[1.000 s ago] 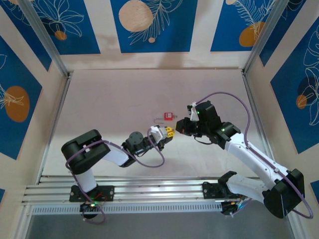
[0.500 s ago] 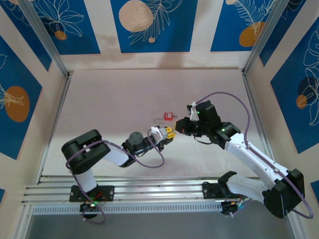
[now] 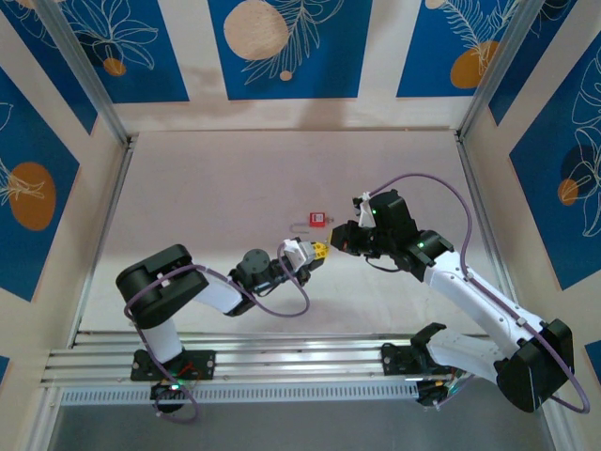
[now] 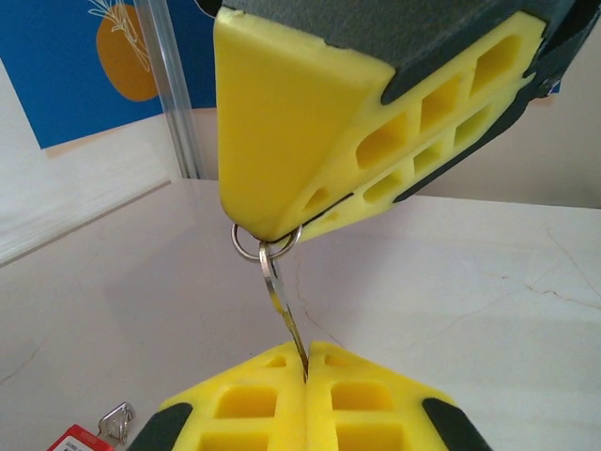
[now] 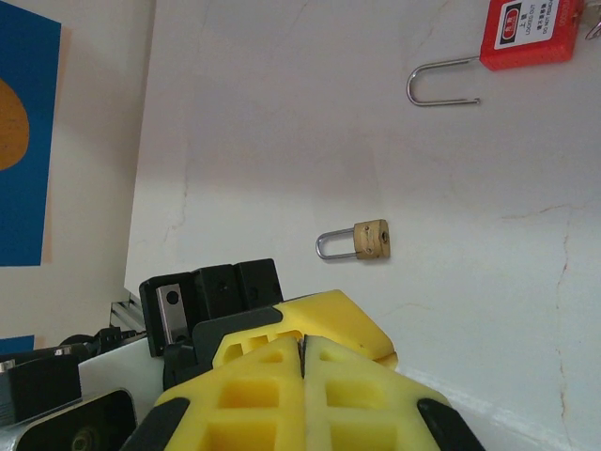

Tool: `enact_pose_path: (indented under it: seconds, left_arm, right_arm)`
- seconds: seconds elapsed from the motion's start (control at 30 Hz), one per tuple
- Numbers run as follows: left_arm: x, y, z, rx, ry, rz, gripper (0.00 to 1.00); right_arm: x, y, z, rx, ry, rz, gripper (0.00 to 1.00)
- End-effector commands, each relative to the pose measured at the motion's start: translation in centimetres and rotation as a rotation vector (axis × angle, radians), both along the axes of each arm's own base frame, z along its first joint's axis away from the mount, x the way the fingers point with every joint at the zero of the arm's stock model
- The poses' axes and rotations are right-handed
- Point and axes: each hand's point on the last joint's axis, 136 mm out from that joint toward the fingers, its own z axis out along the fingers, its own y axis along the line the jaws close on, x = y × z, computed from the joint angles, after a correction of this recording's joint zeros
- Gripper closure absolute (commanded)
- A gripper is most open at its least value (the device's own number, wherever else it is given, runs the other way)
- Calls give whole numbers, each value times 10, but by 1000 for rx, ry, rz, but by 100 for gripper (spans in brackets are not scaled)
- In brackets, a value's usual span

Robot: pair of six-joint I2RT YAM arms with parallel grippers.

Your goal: Unlock with the key

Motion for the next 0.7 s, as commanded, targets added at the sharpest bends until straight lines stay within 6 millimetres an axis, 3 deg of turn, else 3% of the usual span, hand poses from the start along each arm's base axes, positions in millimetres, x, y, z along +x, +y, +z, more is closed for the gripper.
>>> enact_pose_path:
  seconds: [0.0, 0.3, 0.67]
  left_arm:
    - [-5, 0, 3, -18, -15, -12, 100]
    - [-3, 9, 6, -6, -44, 31, 100]
    - [-7, 1, 8, 23, -40, -17, 100]
  right_arm:
    - [-3, -1, 2, 22, 1, 3, 100]
    - [-2, -14, -7, 18, 16, -37, 100]
    - [-1, -9, -7, 46, 18, -22, 100]
